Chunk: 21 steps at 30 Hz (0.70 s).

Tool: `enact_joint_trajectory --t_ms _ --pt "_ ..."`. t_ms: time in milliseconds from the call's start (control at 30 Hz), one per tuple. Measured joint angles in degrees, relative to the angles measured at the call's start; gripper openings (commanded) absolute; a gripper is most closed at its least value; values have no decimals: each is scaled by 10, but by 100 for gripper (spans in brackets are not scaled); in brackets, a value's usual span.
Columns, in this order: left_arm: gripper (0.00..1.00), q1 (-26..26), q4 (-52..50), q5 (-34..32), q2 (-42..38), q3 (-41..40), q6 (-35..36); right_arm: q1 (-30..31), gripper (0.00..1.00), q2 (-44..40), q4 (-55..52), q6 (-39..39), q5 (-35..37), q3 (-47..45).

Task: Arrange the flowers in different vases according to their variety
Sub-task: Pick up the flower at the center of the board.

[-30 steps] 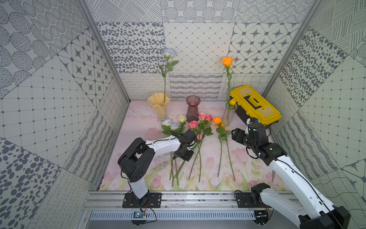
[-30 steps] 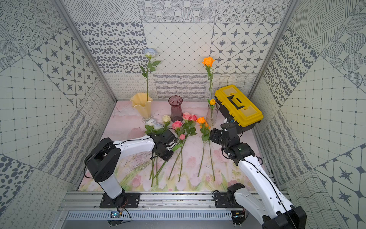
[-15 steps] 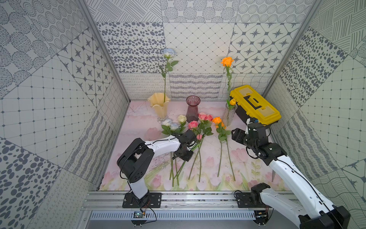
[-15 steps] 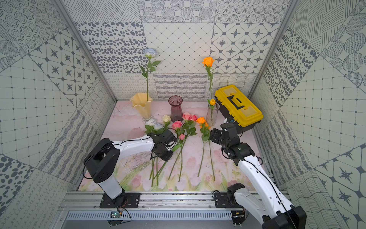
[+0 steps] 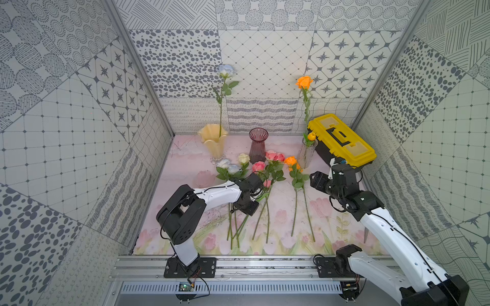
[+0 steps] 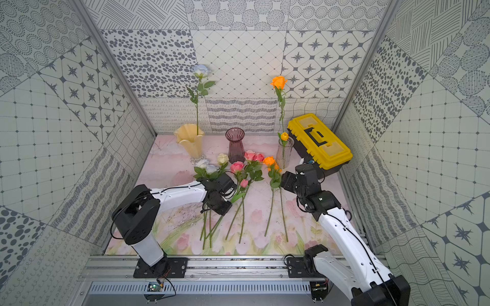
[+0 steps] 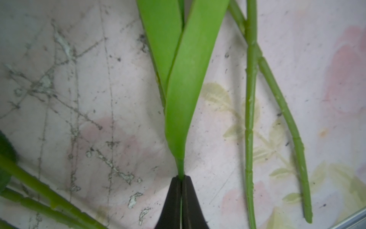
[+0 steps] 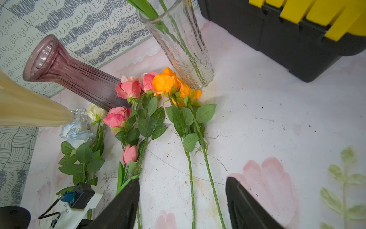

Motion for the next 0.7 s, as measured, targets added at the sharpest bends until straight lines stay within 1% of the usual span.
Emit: enact_joint_trajectory --t_ms 467,700 --pt "0 2 -4 -20 -44 0 0 0 72 -1 0 0 0 0" --pt "0 2 -10 -32 -102 5 0 0 72 -2 0 0 -3 -4"
